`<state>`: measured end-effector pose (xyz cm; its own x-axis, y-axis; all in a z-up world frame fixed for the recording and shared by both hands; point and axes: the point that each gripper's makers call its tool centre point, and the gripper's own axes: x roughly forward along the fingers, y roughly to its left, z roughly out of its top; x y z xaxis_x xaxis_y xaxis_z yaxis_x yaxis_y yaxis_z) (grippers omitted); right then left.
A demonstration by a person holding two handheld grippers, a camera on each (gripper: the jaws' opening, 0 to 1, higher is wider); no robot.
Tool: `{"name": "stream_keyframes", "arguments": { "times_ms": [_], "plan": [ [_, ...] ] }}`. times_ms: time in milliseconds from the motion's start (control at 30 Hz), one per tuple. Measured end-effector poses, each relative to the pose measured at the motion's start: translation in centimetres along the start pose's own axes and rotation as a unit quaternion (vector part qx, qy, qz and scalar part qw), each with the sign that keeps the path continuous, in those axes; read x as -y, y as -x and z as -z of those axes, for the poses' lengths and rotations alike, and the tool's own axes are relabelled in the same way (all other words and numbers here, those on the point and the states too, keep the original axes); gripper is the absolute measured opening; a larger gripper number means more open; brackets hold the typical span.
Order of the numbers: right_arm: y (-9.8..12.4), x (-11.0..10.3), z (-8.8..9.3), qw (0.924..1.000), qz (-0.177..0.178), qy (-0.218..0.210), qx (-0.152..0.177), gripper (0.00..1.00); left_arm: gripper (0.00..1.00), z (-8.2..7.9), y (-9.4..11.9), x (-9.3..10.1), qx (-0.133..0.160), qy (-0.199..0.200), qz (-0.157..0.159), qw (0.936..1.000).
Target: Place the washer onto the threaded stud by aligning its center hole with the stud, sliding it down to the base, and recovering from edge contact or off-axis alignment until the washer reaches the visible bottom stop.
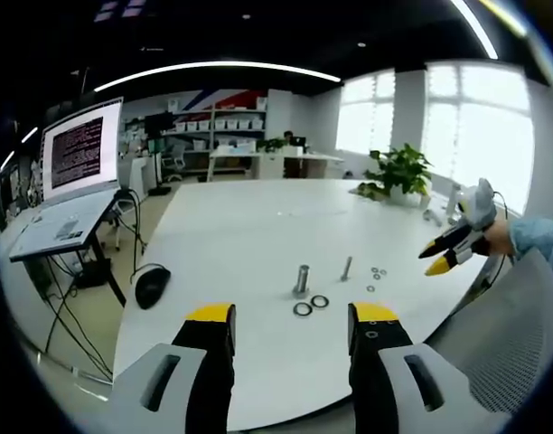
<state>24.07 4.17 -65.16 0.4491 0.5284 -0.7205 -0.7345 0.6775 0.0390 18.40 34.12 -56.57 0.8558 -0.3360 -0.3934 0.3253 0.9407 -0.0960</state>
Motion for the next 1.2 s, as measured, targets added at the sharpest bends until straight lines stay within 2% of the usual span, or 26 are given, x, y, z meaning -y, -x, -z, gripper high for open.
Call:
{"name": "stream_keyframes", "arguments": {
  "times_ms": [167, 267, 367, 667, 1067, 1200],
  "plan": [
    [-0.1, 0.3, 0.3, 0.9999, 0.007, 0.003, -0.01, 0.41, 0.48, 0.1, 0.0, 0.0, -0.003, 0.0, 0.0, 1.0],
    [-0.1, 0.5, 0.4, 0.9999, 0.009, 0.0, -0.01, 0.41, 0.51, 0.0, 0.0, -0.2, -0.001, -0.004, -0.007, 1.0],
    [-0.1, 0.7, 0.5, 0.9999, 0.01, -0.004, -0.01, 0.41, 0.48, 0.3, 0.0, 0.0, -0.009, 0.001, -0.001, 1.0],
    [-0.8, 0.7, 1.1, 0.9997, -0.002, -0.02, -0.017, 0.39, 0.47, 0.4, 0.0, 0.0, -0.013, -0.002, 0.001, 0.9999],
    [-1.4, 1.1, 1.7, 0.9994, -0.007, -0.017, -0.03, 0.39, 0.44, 0.5, 0.0, 0.0, -0.015, 0.001, 0.004, 0.9999],
    [-1.7, 1.2, 2.1, 0.9992, -0.015, -0.015, -0.035, 0.36, 0.44, 0.5, 0.0, 0.0, -0.015, 0.003, 0.004, 0.9999]
  ]
}}
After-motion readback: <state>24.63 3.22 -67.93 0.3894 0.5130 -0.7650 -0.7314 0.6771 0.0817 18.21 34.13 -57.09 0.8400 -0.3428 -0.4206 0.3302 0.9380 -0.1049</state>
